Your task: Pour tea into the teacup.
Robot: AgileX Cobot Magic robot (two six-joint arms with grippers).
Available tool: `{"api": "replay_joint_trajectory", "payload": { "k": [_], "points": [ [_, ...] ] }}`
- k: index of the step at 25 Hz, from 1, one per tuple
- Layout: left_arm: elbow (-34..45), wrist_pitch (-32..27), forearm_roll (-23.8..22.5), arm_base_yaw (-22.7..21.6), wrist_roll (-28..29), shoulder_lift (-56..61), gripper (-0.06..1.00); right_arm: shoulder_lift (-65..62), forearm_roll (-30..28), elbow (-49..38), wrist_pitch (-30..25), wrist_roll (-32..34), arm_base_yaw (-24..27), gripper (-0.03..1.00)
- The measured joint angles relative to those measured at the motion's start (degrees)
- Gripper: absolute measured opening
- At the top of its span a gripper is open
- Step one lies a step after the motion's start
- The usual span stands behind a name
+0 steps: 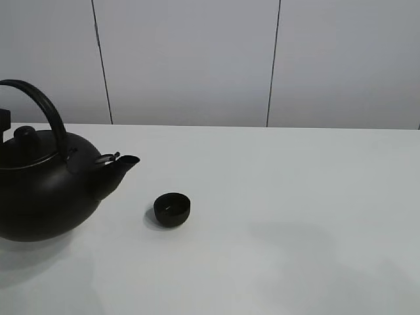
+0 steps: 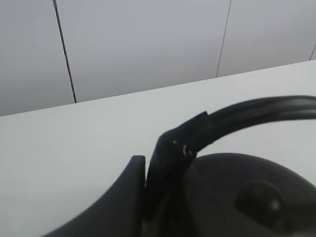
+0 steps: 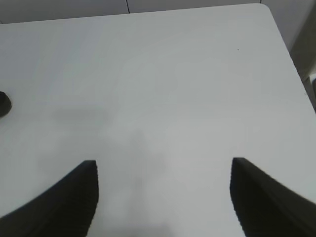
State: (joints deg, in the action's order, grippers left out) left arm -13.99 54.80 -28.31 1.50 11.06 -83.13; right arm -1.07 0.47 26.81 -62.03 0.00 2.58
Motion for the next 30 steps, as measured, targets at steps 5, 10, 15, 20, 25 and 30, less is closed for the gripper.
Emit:
{"api": "replay_joint_trajectory", "payload": {
  "k": [5,10,15,20,25,30],
  "points": [
    [-0.36,-1.72,-1.03,0.0,1.46,1.42,0.13,0.0,0.0,0.0,-0.07,0.0,0.0,0.52],
    [-1.02,-1.99,-1.84,0.18,3.03,2.02,0.13,0.0,0.0,0.0,-0.01,0.0,0.0,0.52],
    [-2.49,-4.22,-2.26,2.35,3.95,2.02,0.13,0.0,0.0,0.0,-0.01,0.0,0.0,0.52],
    [-5.58,-8.32,-2.44,4.94,4.02,2.02,0.13,0.0,0.0,0.0,-0.01,0.0,0.0,0.52],
    [-9.44,-8.96,-2.7,5.48,4.21,2.02,0.13,0.0,0.0,0.0,-0.01,0.0,0.0,0.52],
    [-13.18,-12.51,-2.7,5.5,4.41,2.02,0.13,0.0,0.0,0.0,-0.01,0.0,0.0,0.52]
  ]
}}
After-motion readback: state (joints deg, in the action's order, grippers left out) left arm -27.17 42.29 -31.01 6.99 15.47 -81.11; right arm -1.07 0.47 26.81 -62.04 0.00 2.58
